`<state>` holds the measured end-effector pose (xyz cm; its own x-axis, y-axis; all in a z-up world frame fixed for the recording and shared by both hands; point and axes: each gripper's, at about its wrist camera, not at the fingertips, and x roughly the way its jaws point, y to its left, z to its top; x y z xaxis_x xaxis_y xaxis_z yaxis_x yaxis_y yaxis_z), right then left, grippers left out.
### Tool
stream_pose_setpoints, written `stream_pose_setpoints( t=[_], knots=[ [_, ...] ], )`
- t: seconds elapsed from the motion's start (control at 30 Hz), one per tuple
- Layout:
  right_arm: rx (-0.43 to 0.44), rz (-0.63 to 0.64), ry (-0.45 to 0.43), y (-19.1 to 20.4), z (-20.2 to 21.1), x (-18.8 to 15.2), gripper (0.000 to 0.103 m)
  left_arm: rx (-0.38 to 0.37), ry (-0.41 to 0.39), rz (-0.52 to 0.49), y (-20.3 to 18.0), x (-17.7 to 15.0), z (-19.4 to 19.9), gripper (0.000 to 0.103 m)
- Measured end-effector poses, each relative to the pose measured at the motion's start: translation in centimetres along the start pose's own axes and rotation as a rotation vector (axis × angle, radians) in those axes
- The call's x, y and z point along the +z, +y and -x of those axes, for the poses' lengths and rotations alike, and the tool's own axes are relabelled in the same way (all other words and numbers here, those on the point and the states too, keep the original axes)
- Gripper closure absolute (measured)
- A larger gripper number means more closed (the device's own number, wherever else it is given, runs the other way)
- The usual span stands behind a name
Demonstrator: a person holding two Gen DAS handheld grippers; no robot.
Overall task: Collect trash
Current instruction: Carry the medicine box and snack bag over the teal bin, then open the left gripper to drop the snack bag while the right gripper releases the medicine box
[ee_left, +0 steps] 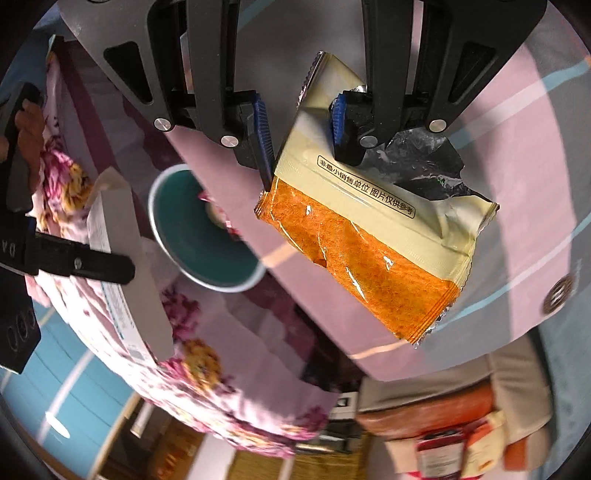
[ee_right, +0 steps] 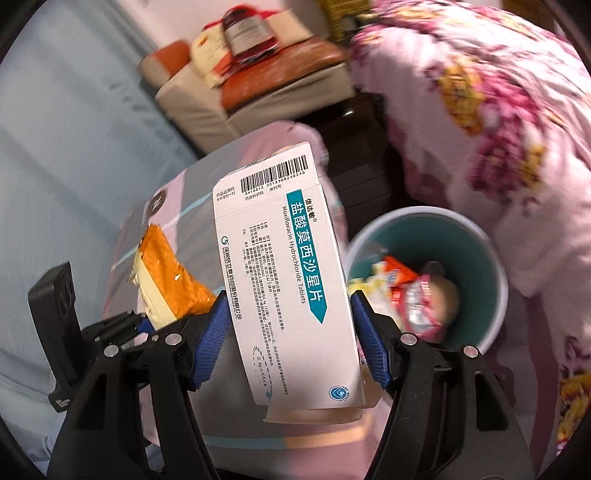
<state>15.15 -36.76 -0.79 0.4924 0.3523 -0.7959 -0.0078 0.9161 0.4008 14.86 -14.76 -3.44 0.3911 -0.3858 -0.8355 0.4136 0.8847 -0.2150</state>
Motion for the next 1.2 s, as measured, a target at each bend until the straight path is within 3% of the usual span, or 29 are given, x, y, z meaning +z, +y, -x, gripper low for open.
stream_pose_setpoints(
  t=[0.27,0.77,0.83,0.9,0.97,1.03,1.2],
  knots=[
    [-0.033,-0.107,-0.054,-7.2,2.9,-0.4,0.041,-0.042,0.051,-0.101,-6.2,2.1,-3.7,0.075],
    [-0.071,-0.223,-0.045,-14.3,3.4,-0.5,0.041,-0.12,0.143,-0.229,-14.0,4.7,-10.5,0.072],
    [-0.074,-0.234,-0.044,-14.9,3.4,-0.5,0.041,-0.122,0.15,-0.236,-14.4,4.9,-11.2,0.065],
    [-0.078,-0.242,-0.044,-15.4,3.4,-0.4,0.041,-0.123,0.152,-0.241,-14.7,5.0,-11.6,0.046],
    [-0.082,-0.247,-0.042,-15.7,3.4,-0.3,0.041,-0.102,0.136,-0.241,-14.8,5.0,-11.6,0.017],
    [-0.084,-0.249,-0.04,-16.0,3.3,-0.2,0.041,-0.08,0.117,-0.237,-14.6,5.3,-11.6,0.012],
    [-0.085,-0.249,-0.031,-16.1,3.0,0.0,0.04,-0.071,0.125,-0.204,-13.7,5.6,-11.9,0.011]
  ],
)
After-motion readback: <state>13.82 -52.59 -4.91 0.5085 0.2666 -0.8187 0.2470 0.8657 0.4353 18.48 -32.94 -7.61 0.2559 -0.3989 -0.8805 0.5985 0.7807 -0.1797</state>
